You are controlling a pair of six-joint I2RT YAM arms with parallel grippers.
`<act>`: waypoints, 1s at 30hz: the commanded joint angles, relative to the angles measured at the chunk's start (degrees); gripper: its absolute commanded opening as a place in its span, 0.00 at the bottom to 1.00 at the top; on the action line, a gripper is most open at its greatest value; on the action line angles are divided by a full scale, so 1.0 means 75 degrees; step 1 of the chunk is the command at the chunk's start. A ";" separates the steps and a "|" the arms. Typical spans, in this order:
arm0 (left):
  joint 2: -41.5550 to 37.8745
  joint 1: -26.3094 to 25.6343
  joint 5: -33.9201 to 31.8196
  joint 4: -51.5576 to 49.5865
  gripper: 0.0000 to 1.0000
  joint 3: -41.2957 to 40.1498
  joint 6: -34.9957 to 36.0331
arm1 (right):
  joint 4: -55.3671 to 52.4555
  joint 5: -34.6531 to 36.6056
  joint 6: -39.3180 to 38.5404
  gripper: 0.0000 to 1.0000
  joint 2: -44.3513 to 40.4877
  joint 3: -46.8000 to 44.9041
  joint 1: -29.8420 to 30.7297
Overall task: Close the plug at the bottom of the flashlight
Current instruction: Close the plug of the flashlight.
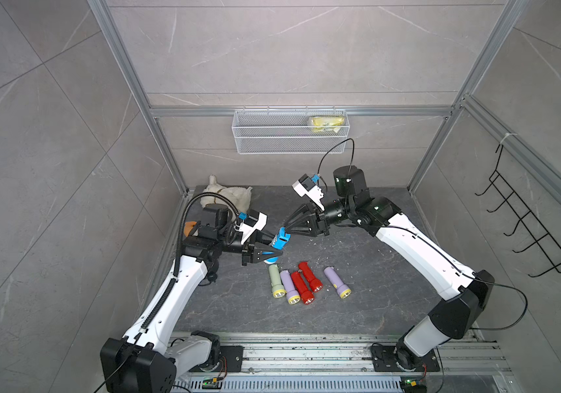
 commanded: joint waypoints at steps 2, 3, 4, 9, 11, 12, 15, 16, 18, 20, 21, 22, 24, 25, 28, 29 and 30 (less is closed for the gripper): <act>-0.0055 0.0008 0.0267 0.0189 0.00 0.0151 0.0166 | -0.0143 -0.0137 -0.0107 0.37 0.0124 0.0246 0.0104; -0.0075 0.0006 0.0261 0.0189 0.00 0.0144 0.0177 | -0.0204 -0.0115 -0.0161 0.37 0.0125 0.0249 0.0118; -0.0088 0.0017 0.0255 0.0199 0.00 0.0139 0.0177 | -0.0238 -0.0084 -0.0182 0.37 0.0125 0.0249 0.0123; -0.0152 0.0011 0.0260 0.0200 0.00 0.0139 0.0189 | -0.0499 -0.0023 -0.0383 0.30 0.0228 0.0274 0.0176; -0.0178 0.0006 0.0261 0.0200 0.00 0.0128 0.0195 | -0.0501 -0.0043 -0.0406 0.24 0.0259 0.0241 0.0187; -0.0192 0.0007 0.0267 0.0202 0.00 0.0127 0.0201 | -0.0492 -0.0042 -0.0419 0.21 0.0254 0.0228 0.0188; -0.0232 0.0007 0.0261 0.0212 0.00 0.0116 0.0203 | -0.0490 -0.0042 -0.0467 0.17 0.0235 0.0178 0.0187; -0.0251 0.0012 0.0280 0.0212 0.00 0.0116 0.0209 | -0.0483 -0.0070 -0.0493 0.16 0.0235 0.0157 0.0188; -0.0278 0.0014 0.0293 0.0215 0.00 0.0094 0.0218 | -0.0407 -0.0077 -0.0495 0.13 0.0223 0.0094 0.0188; -0.0301 0.0014 0.0291 0.0224 0.00 0.0082 0.0226 | -0.0362 -0.0092 -0.0482 0.11 0.0225 0.0058 0.0176; -0.0314 0.0020 0.0296 0.0233 0.00 0.0069 0.0224 | -0.0323 -0.0089 -0.0462 0.10 0.0237 0.0048 0.0176; -0.0330 0.0011 0.0300 0.0235 0.00 0.0069 0.0224 | -0.0302 -0.0157 -0.0444 0.08 0.0253 0.0048 0.0173; -0.0350 0.0011 0.0308 0.0236 0.00 0.0047 0.0236 | -0.0269 -0.0158 -0.0422 0.06 0.0278 0.0063 0.0153; -0.0358 0.0012 0.0308 0.0236 0.00 0.0048 0.0236 | -0.0219 -0.0193 -0.0401 0.04 0.0286 0.0062 0.0133; -0.0378 0.0011 0.0325 0.0236 0.00 0.0034 0.0246 | 0.0286 -0.0165 0.0070 0.17 0.0294 -0.0015 -0.0017; -0.0383 0.0011 0.0333 0.0236 0.00 0.0034 0.0248 | 0.0595 -0.0137 0.0399 0.28 0.0289 -0.0079 -0.0148; -0.0385 0.0011 0.0332 0.0236 0.00 0.0023 0.0248 | 0.0909 -0.0167 0.0712 0.35 0.0301 -0.0148 -0.0273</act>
